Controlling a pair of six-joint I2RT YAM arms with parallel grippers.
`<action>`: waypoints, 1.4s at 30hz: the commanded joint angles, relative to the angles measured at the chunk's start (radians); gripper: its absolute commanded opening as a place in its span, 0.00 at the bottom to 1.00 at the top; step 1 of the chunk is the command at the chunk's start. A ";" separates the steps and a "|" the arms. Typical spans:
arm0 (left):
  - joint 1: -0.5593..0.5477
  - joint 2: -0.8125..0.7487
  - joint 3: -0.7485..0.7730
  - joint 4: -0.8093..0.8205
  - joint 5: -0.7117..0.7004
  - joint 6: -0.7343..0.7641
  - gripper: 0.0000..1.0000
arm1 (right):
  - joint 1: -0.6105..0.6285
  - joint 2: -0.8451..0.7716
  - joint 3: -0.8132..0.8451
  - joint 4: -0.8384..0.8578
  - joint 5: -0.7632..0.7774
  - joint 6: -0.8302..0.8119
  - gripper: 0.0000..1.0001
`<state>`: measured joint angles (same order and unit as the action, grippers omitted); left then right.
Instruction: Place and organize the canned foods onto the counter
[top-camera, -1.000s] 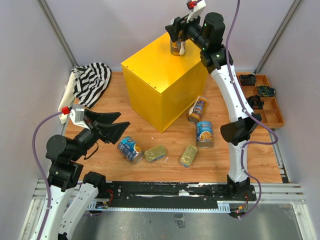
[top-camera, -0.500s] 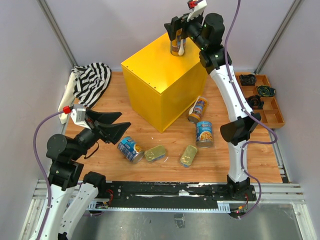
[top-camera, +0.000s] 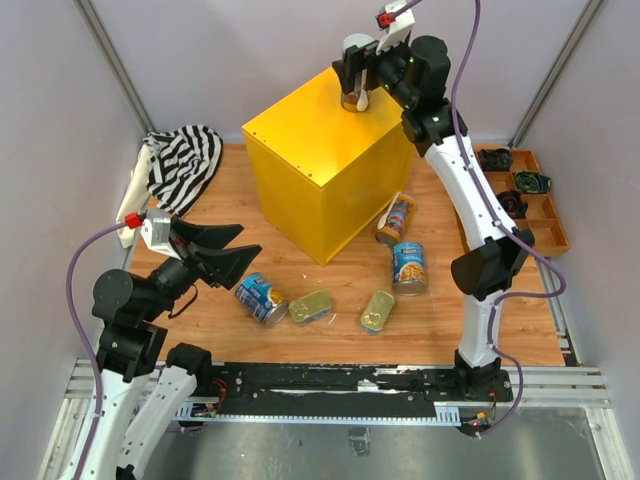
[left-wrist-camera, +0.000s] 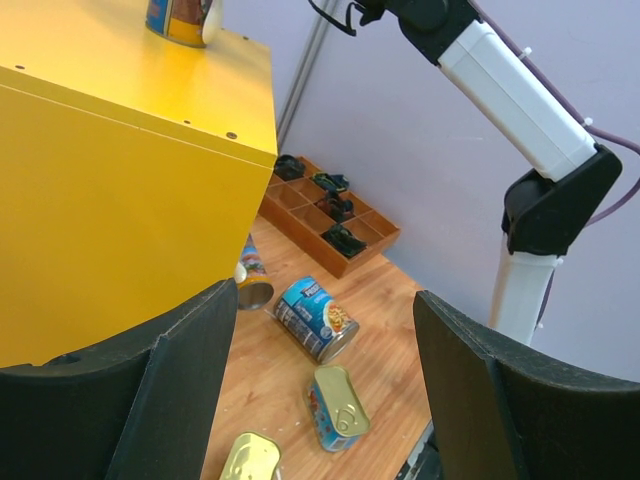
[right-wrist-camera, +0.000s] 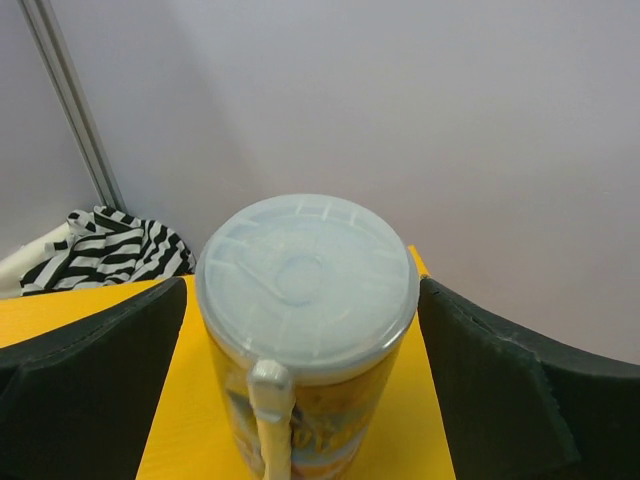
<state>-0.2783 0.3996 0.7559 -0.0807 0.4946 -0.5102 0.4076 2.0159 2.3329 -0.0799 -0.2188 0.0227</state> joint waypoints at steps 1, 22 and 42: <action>-0.005 -0.020 -0.010 0.031 0.004 -0.013 0.75 | -0.006 -0.113 -0.063 0.066 0.004 0.002 0.98; -0.005 -0.059 -0.055 0.066 -0.043 -0.080 0.75 | 0.033 -0.251 -0.383 0.097 0.033 -0.022 0.79; -0.005 -0.010 -0.076 0.111 -0.053 -0.063 0.75 | 0.004 -0.082 -0.219 0.061 0.023 -0.003 0.62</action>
<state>-0.2783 0.3779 0.6884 -0.0071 0.4442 -0.5838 0.4240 1.8877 2.0560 -0.0048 -0.1844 0.0051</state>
